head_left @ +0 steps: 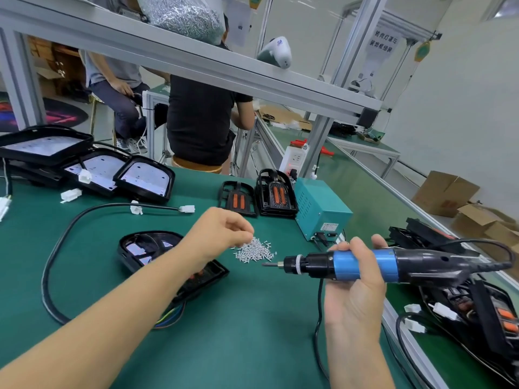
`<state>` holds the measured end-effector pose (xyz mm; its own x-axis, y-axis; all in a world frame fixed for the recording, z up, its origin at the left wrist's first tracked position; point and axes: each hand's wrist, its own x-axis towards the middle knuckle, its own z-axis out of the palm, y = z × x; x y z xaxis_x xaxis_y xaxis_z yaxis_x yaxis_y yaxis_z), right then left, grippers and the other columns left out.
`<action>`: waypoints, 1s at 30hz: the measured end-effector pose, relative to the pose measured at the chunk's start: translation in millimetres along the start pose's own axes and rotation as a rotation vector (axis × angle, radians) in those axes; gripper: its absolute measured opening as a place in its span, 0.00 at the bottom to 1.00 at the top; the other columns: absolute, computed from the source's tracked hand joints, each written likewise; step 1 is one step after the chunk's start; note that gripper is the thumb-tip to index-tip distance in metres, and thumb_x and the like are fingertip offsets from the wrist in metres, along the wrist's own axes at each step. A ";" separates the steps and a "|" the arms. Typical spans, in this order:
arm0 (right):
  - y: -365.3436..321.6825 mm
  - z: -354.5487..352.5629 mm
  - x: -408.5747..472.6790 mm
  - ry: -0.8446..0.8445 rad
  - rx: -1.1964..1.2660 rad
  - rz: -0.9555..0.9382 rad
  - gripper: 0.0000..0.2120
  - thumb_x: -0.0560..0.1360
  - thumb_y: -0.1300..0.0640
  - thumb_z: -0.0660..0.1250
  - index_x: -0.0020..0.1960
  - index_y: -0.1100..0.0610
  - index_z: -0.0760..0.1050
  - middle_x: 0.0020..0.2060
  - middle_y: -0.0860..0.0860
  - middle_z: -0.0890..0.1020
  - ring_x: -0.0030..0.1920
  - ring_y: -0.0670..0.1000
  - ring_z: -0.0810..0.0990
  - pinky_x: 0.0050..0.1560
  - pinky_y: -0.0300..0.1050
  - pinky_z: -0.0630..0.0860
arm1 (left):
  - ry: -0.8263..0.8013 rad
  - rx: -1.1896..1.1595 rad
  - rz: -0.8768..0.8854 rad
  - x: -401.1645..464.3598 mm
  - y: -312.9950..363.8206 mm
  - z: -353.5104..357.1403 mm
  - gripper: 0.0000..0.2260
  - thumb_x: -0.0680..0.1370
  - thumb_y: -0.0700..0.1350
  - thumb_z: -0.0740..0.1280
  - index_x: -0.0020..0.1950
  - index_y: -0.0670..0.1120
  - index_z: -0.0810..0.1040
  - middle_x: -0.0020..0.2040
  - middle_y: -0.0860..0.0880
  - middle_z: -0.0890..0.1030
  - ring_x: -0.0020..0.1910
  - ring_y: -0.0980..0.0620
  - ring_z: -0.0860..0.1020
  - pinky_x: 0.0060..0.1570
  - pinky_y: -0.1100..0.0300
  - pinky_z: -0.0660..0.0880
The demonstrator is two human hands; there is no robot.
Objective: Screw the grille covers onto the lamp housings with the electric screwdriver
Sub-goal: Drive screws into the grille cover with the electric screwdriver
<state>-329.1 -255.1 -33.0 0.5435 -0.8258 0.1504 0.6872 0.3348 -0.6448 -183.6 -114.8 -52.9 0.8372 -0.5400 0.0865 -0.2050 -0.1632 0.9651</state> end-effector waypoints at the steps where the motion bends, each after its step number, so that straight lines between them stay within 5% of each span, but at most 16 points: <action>1: -0.9 3.0 0.2 -0.010 0.018 0.018 0.15 0.76 0.69 0.63 0.51 0.49 0.72 0.30 0.47 0.77 0.33 0.46 0.77 0.43 0.40 0.77 | 0.011 -0.083 -0.011 -5.7 -1.6 -8.3 0.07 0.71 0.34 0.73 0.37 0.46 0.84 0.30 0.52 0.81 0.30 0.59 0.76 0.32 0.69 0.73; 11: 12.3 48.8 -17.6 -0.180 0.212 0.148 0.14 0.72 0.68 0.65 0.48 0.50 0.74 0.31 0.47 0.76 0.32 0.47 0.77 0.42 0.41 0.78 | 0.047 -0.352 -0.061 -67.3 -13.2 -51.9 0.06 0.70 0.35 0.72 0.40 0.45 0.86 0.35 0.43 0.83 0.32 0.52 0.78 0.35 0.62 0.78; 20: 25.3 66.8 -29.9 -0.256 0.205 0.161 0.15 0.70 0.66 0.67 0.51 0.50 0.73 0.32 0.47 0.76 0.33 0.47 0.77 0.43 0.41 0.78 | 0.060 -0.432 -0.004 -76.0 -14.2 -64.8 0.05 0.67 0.40 0.72 0.40 0.45 0.86 0.38 0.43 0.84 0.34 0.55 0.80 0.36 0.68 0.76; 25: 29.4 67.4 -29.5 -0.263 0.186 0.164 0.14 0.72 0.67 0.65 0.51 0.51 0.72 0.32 0.47 0.76 0.33 0.47 0.77 0.44 0.40 0.78 | 0.004 -0.297 0.020 -74.4 -18.9 -65.9 0.06 0.72 0.33 0.71 0.40 0.43 0.85 0.34 0.46 0.83 0.33 0.55 0.77 0.38 0.68 0.75; 30: 33.2 58.7 -18.9 -0.280 0.108 0.103 0.14 0.74 0.69 0.64 0.53 0.51 0.72 0.32 0.48 0.75 0.34 0.47 0.76 0.44 0.42 0.77 | 0.106 -0.005 0.050 -65.1 -23.3 -67.2 0.07 0.76 0.37 0.68 0.41 0.46 0.83 0.35 0.49 0.84 0.34 0.56 0.78 0.41 0.65 0.75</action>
<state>-288.3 -201.7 -13.2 0.7142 -0.6331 0.2986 0.6608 0.4690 -0.5861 -199.3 -20.4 -64.4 0.8748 -0.4573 0.1599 -0.2457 -0.1342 0.9600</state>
